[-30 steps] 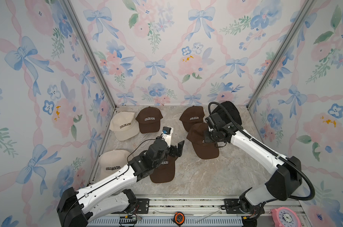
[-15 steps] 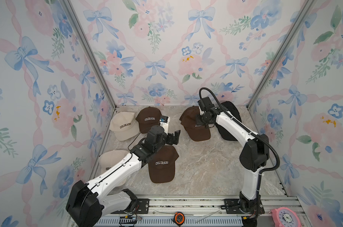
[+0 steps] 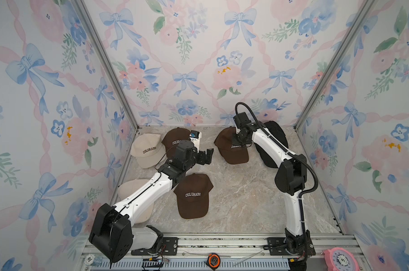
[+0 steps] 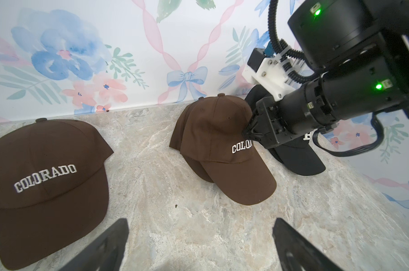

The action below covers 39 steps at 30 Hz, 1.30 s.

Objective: Stack the baseball caps by color
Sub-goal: Place the baseball cap on the baseball cap.

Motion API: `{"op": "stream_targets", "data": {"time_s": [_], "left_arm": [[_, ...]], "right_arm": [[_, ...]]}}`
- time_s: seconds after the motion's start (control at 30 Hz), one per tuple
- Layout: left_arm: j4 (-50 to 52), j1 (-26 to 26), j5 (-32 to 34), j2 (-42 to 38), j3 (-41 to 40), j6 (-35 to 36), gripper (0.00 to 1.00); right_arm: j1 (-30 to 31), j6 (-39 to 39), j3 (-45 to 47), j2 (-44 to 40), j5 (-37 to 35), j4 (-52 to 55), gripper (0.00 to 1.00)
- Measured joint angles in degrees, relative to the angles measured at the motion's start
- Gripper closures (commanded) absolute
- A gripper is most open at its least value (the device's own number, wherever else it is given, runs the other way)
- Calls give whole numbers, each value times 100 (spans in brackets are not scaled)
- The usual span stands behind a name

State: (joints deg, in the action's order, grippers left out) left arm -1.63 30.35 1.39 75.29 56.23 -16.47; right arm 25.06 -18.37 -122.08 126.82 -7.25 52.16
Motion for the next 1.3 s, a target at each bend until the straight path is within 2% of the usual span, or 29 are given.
{"op": "stream_targets", "data": {"time_s": [0.17, 0.43, 0.97, 1.3], "left_arm": [[2, -42, -90, 63, 68, 24, 2], [9, -72, -146, 70, 98, 111, 2], [164, -192, -146, 68, 131, 256, 2], [175, -321, -216, 68, 133, 323, 2]], "right_arm": [[0, -2, -11, 142, -4, 11, 96], [0, -83, -15, 435, -50, -162, 80], [-74, -398, -234, 752, -87, -323, 78], [-295, -627, -704, 1062, -85, -352, 77]]}}
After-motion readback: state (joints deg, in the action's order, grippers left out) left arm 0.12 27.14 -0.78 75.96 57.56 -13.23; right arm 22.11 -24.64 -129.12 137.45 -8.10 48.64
